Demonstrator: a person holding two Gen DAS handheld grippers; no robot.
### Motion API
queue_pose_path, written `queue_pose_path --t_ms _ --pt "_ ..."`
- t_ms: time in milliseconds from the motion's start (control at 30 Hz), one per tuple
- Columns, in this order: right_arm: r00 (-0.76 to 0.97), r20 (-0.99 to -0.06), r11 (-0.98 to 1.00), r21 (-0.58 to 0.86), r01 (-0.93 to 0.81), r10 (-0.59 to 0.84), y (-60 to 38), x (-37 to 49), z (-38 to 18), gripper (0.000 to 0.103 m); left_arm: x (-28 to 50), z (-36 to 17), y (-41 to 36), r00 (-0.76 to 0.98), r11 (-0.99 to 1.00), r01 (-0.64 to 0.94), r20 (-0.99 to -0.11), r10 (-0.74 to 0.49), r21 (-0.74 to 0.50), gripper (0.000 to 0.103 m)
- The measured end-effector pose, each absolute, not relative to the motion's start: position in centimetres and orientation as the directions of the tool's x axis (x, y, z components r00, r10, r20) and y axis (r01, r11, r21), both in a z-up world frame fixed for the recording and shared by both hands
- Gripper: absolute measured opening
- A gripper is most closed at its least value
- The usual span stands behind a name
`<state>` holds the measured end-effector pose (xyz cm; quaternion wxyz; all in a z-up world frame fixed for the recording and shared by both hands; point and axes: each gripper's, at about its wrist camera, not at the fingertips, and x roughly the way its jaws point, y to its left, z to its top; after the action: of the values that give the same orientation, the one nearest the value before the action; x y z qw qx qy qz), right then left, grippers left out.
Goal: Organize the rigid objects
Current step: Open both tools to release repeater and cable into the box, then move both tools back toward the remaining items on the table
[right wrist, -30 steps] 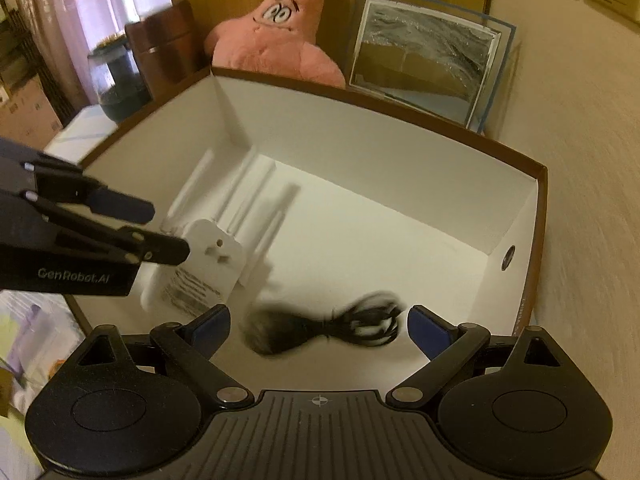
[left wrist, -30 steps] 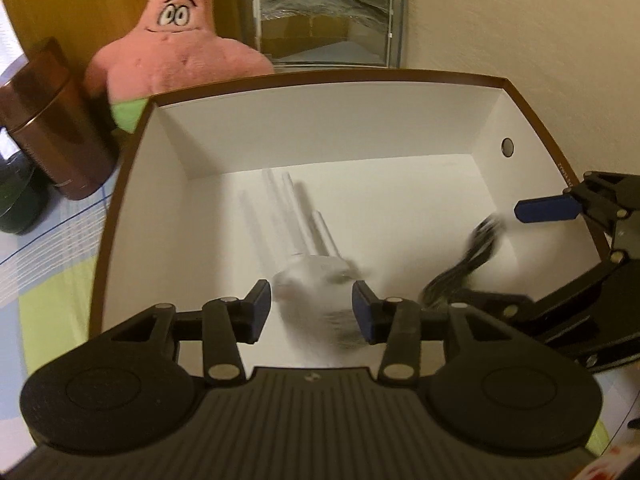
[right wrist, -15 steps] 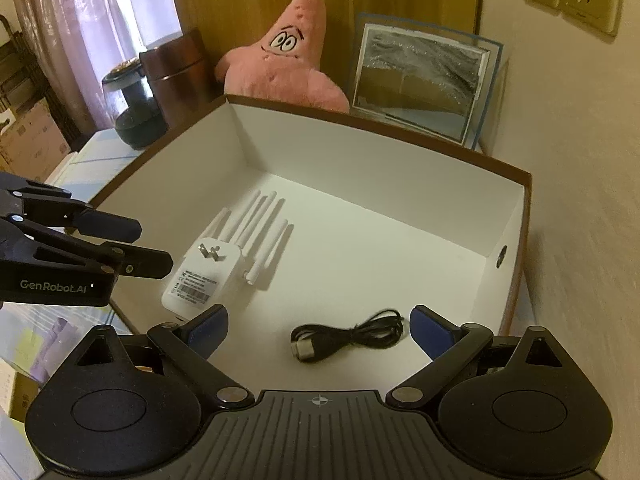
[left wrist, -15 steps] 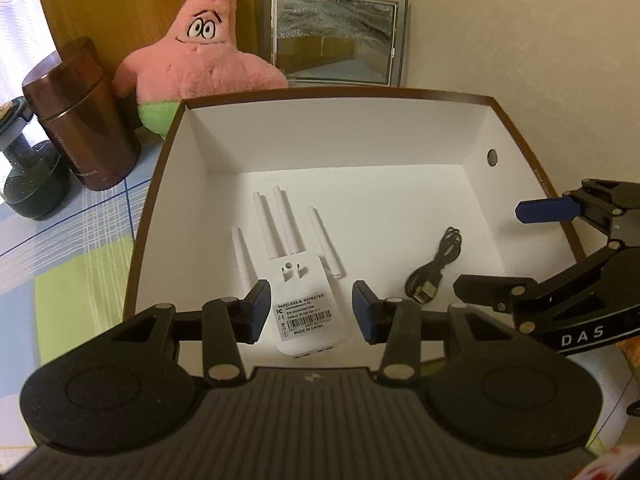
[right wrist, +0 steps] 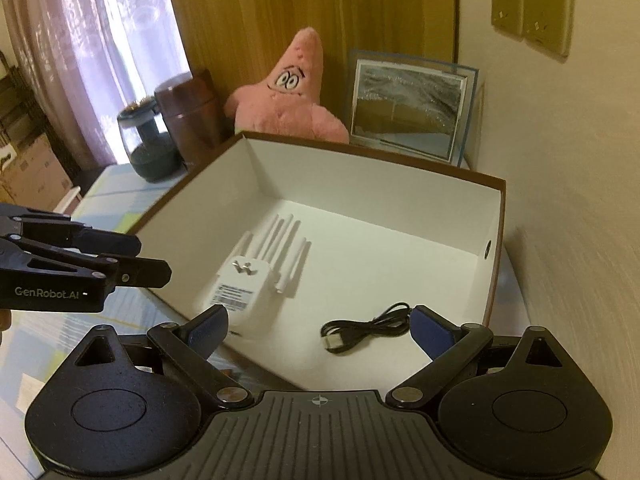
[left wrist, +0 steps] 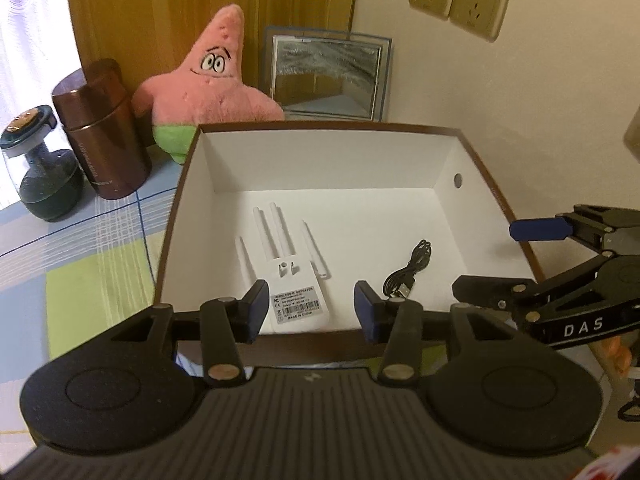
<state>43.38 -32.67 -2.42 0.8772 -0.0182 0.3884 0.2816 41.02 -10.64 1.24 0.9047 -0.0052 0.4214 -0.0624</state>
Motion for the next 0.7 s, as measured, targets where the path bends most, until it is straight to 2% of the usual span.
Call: queue_pose_path --t_ms 367,700 --pt "0.583 -0.630 0.848 0.268 -0.457 0.513 -32.8 37.8 0.0 0.095 35.0 3.6 -7.5 0.678 0.991 0.116 -0.724 -0.128 -0.066 0.046" --pt "0.574 -0.621 0.839 0.304 -0.452 0.534 -31.4 32.7 0.1 0.094 29.1 4.4 -4.4 0.700 0.993 0.096 -0.704 -0.117 -0.070 0.047"
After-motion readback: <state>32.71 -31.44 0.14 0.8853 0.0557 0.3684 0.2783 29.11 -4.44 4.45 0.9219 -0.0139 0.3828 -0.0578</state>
